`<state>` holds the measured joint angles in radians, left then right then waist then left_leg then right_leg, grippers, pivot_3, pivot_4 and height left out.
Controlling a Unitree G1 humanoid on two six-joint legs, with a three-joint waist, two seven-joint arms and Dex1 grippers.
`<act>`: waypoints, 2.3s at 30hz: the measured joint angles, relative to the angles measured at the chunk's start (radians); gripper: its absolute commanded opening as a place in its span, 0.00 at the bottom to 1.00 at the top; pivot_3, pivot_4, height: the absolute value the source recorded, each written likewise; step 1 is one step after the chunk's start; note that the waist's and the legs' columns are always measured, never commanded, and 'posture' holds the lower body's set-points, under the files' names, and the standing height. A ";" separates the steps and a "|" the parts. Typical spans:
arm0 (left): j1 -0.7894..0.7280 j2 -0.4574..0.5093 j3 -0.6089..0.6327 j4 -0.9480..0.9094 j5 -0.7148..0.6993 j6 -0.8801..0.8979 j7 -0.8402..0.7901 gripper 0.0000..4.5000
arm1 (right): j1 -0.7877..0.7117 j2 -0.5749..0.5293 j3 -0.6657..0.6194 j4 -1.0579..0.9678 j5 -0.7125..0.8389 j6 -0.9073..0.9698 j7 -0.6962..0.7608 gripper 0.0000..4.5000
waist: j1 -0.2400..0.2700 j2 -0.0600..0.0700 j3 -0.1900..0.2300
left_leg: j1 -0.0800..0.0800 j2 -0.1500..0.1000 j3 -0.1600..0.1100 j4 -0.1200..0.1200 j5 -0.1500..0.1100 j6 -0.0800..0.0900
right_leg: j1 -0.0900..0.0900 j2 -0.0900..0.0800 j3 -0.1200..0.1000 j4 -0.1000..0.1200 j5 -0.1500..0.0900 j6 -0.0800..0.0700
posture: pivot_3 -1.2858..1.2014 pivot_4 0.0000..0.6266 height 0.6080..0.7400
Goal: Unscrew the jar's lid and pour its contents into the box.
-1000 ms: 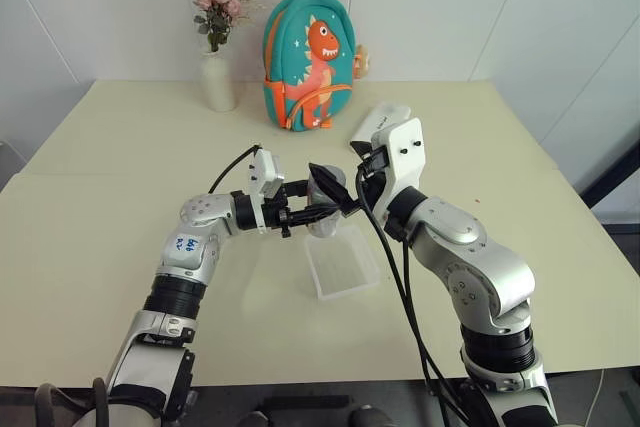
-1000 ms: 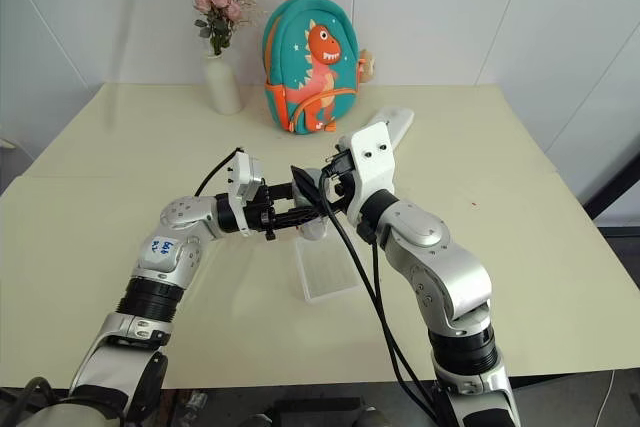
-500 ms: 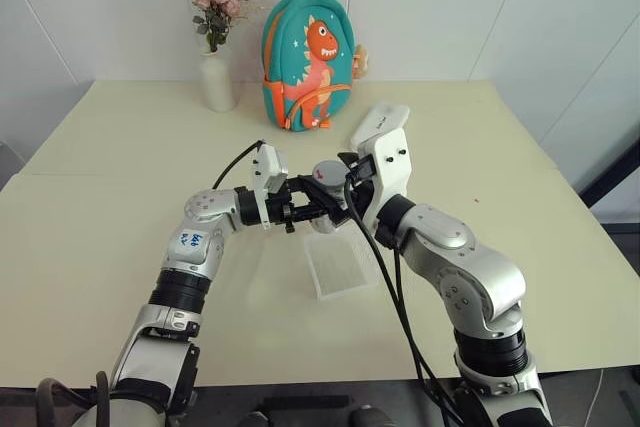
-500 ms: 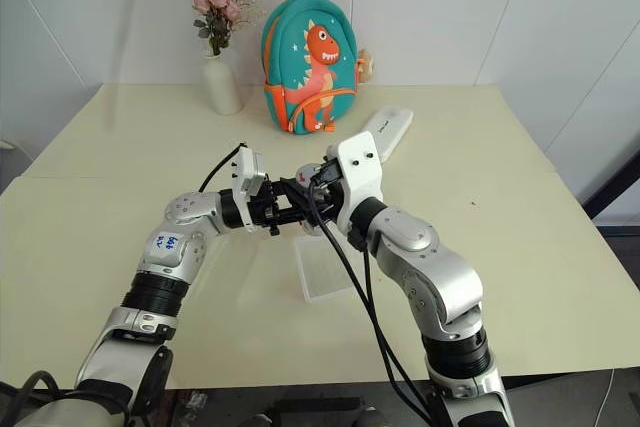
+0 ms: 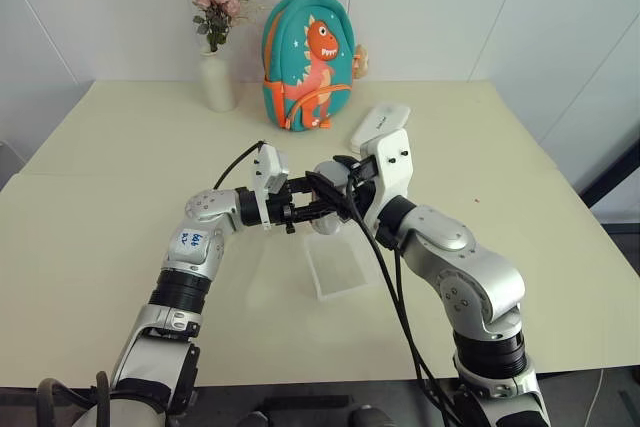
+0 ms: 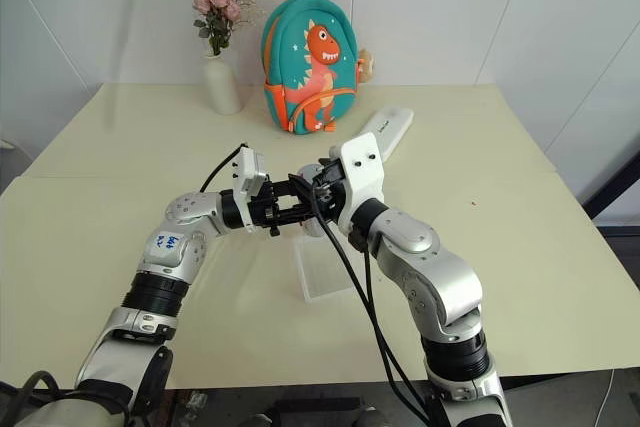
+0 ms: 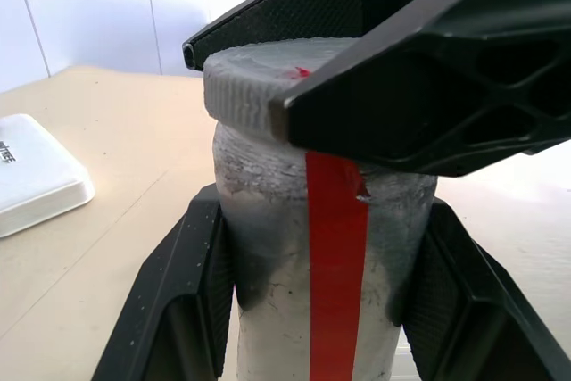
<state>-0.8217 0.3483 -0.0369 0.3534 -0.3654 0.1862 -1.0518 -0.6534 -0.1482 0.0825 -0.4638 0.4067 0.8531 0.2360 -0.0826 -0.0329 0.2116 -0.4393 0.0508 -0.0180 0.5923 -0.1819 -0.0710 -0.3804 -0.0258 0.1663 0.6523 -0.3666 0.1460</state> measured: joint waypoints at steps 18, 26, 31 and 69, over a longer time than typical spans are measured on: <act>0.034 0.039 -0.007 -0.106 -0.064 0.087 -0.173 0.45 | -0.089 -0.272 -0.043 0.196 0.207 -0.103 0.587 0.57 | 0.000 0.000 0.000 | 0.000 0.000 0.000 0.000 0.000 0.000 | 0.001 0.000 0.000 -0.001 0.000 0.000 | 0.52 0.24 1.00; 0.043 0.037 -0.017 -0.133 -0.067 0.083 -0.185 0.45 | -0.139 -0.313 -0.026 0.320 0.209 -0.180 0.787 0.57 | 0.000 0.000 0.000 | 0.000 0.000 0.000 0.001 0.000 0.000 | 0.001 0.000 0.000 -0.001 0.000 0.000 | 0.52 0.24 1.00; 0.049 0.037 -0.019 -0.149 -0.075 0.088 -0.186 0.45 | -0.162 -0.315 -0.026 0.372 0.212 -0.202 0.861 0.57 | 0.000 0.000 0.000 | 0.000 0.000 0.000 0.001 0.000 0.000 | 0.001 0.000 0.000 0.000 0.000 0.000 | 0.52 0.24 1.00; 0.037 0.024 -0.021 -0.103 -0.058 0.041 -0.171 0.45 | -0.228 -0.237 0.017 0.463 0.158 -0.303 0.862 0.99 | 0.000 0.000 0.000 | 0.000 0.000 -0.001 0.002 0.000 0.000 | 0.001 0.000 -0.001 0.001 0.000 0.000 | 0.52 0.24 1.00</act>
<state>-0.7850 0.3721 -0.0579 0.2502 -0.4234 0.2276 -1.2233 -0.8815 -0.3851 0.0996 -0.0009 0.5643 0.5506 1.0979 -0.0825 -0.0330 0.2117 -0.4390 0.0509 -0.0188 0.5945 -0.1819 -0.0708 -0.3793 -0.0257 0.1656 0.6531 -0.3668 0.1464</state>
